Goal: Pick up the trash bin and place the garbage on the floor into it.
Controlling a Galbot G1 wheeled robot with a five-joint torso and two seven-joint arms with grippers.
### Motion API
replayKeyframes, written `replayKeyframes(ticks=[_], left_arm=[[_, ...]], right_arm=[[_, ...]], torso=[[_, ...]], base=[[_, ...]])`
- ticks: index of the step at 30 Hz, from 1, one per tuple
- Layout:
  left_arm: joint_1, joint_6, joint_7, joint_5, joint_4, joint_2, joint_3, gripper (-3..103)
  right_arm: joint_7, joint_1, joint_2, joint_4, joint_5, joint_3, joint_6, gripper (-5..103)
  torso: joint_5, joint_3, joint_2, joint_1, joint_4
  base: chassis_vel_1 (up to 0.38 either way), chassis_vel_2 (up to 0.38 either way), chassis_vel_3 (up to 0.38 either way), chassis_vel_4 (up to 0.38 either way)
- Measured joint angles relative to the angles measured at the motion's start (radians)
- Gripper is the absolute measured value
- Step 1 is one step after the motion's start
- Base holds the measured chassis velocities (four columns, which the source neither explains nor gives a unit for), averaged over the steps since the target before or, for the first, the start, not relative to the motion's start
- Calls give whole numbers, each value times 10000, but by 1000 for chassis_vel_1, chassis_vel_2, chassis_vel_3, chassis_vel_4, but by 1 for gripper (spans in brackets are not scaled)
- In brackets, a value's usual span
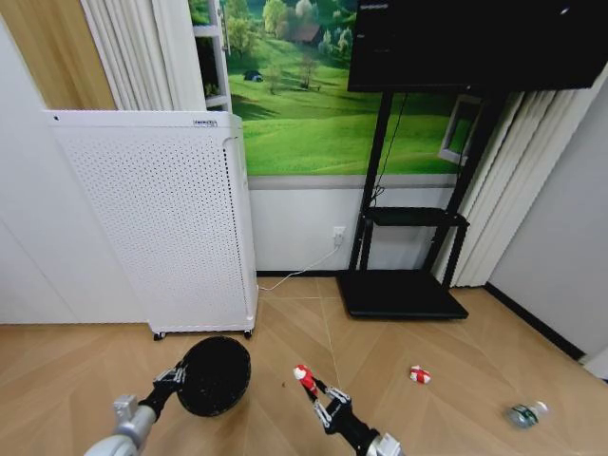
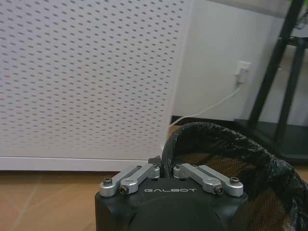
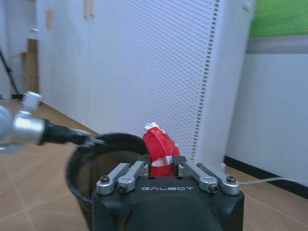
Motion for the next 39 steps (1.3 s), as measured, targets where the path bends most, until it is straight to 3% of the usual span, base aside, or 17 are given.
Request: replayKeyframes(ticks=[6,13,20,27,28,30,39], left_arm=[[-1201,-332,729,186,593,30,1530,7],[-1993,-370,1640,-61,684,-64,3095,7],[-755,-177,2201,-264,-152,-83,3102,7],[-101,-254,2383,-44,-387,-199,2518,7],[-75,-285,2383,-44,-383,-250,2392,7],[-72,-290,2382,-50,-383,-278,2324,7],[-32,-291,2246,-275,-420,-449,1896,7]], right_arm=[[-210,177,-378,-375,-182,-583,341,22],[-225,600,-25,-1198,-498,-923,616,22],[12,1419,566,-2516,-553,-1186,786,22],[358,1542,609,-2758,-575,-1181,837,21],[440,1472,588,-2758,-591,-1146,890,32],[470,1408,558,-2754,-616,-1105,932,32],[548,923,494,-2129,-604,-769,1066,70]], torso=[[1,-1,0,0,-4],[-1,0,0,1,-7],[2,-1,0,1,3],[0,-1,0,0,-2],[1,-1,0,0,-2],[0,-1,0,0,-3],[-1,-1,0,0,-3]], base=[[0,0,0,0],[0,0,0,0],[0,0,0,0],[0,0,0,0],[0,0,0,0],[0,0,0,0],[0,0,0,0]])
